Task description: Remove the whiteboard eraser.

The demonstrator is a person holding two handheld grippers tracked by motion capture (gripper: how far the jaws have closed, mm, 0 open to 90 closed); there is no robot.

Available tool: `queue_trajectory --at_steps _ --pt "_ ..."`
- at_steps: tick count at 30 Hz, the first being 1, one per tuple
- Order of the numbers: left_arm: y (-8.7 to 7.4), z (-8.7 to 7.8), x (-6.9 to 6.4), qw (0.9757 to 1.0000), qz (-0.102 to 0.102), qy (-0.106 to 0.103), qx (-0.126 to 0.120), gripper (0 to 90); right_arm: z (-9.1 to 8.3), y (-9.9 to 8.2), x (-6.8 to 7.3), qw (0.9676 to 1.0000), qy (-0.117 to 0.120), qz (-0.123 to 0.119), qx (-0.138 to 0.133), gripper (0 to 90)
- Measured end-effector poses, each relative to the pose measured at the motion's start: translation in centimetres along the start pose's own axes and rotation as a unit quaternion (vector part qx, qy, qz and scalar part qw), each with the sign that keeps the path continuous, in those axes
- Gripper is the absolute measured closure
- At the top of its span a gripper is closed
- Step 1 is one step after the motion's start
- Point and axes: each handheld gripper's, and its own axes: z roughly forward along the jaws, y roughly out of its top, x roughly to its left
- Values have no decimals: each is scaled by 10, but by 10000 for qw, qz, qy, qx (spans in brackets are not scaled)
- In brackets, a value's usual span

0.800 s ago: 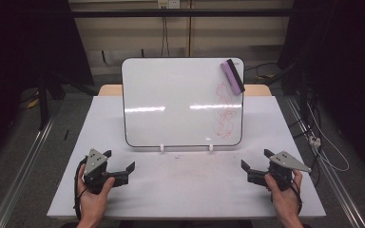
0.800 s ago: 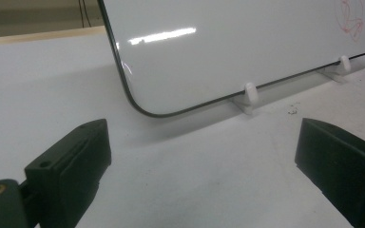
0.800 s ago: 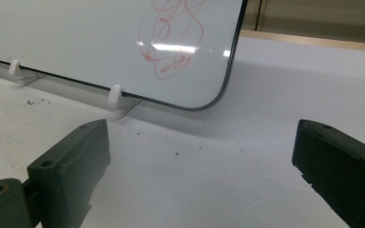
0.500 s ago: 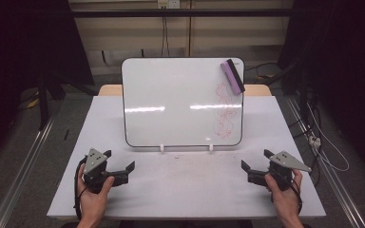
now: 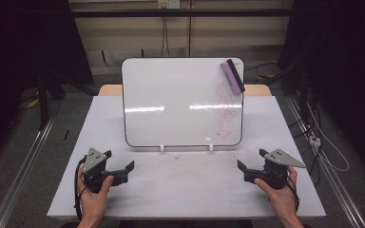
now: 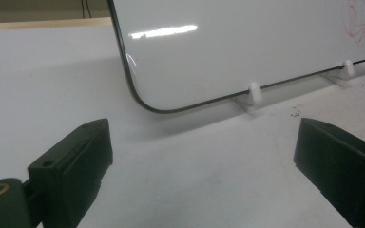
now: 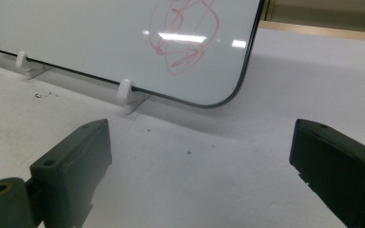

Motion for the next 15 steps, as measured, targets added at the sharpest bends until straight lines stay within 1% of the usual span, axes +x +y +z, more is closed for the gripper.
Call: queue_trajectory --at_steps 3,4,7,8,10,11,12,13,14,15 --pt "1 0 0 10000 -19 -24 -16 54 1 3 -1 10000 -15 43 22 76" --pt "1 -1 -1 10000 67 -35 -17 54 1 7 -3 10000 -29 17 9 69" --pt "1 0 -3 9999 67 -91 -12 54 3 16 -6 10000 -91 -40 12 62" --pt "1 -1 -3 9999 104 -119 -3 54 3 16 -6 10000 -91 -40 12 62" --pt "1 -1 -4 9999 134 -108 0 54 4 23 -7 9998 -140 -161 63 66" --pt "1 -1 -4 9999 108 -119 9 54 6 27 -7 9997 -149 -197 64 65" --pt "1 -1 -4 9999 92 -127 14 54 9 35 -9 9995 -179 -218 117 66" --pt "1 -1 -4 9999 100 -116 17 54 9 35 -9 9995 -179 -218 117 66" --pt "1 -1 -4 9999 88 -112 14 54 11 39 -10 9994 -208 -257 130 67" --pt "1 0 -4 9999 98 -112 19 54 15 48 -10 9992 -251 -303 122 68"
